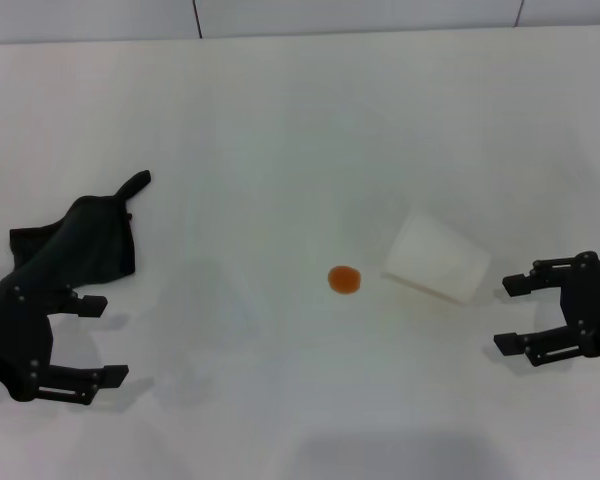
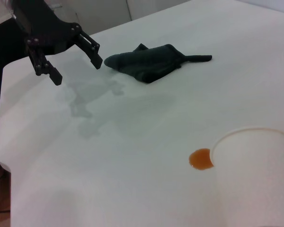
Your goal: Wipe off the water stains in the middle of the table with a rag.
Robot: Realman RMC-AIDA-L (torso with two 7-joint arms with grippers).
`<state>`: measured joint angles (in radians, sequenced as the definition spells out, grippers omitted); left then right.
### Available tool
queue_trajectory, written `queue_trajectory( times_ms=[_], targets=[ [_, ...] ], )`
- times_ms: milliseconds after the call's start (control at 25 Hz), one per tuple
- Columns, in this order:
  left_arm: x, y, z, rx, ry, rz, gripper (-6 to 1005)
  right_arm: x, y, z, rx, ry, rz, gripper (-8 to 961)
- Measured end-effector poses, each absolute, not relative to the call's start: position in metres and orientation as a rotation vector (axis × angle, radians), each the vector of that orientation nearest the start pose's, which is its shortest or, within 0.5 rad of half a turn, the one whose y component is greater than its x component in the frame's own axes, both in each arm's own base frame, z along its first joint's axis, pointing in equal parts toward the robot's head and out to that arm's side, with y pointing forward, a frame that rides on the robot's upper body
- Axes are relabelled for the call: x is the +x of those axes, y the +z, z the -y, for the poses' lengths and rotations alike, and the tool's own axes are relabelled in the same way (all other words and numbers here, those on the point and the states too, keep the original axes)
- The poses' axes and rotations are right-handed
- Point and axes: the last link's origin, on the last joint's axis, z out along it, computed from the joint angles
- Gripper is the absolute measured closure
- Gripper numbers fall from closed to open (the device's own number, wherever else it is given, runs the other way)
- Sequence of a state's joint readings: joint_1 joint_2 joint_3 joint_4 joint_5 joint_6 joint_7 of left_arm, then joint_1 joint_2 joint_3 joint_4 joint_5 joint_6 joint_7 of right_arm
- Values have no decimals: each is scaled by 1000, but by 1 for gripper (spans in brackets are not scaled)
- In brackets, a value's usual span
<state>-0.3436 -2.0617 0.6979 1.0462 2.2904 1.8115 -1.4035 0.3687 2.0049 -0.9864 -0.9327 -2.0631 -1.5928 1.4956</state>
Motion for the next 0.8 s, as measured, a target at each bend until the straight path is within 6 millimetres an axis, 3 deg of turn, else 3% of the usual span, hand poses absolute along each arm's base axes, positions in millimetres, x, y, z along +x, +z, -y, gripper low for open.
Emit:
queue_trajectory(
  times_ms=[320, 560, 800],
  targets=[
    [-308, 53, -268, -2907, -203, 536, 111, 285, 24, -304, -2905, 250, -528, 159],
    [-308, 54, -269, -2907, -200, 533, 111, 272, 27, -318, -2910, 183, -560, 159],
    [-303, 56, -273, -2919, -200, 502, 111, 244, 34, -336, -2910, 46, -554, 159]
  ],
)
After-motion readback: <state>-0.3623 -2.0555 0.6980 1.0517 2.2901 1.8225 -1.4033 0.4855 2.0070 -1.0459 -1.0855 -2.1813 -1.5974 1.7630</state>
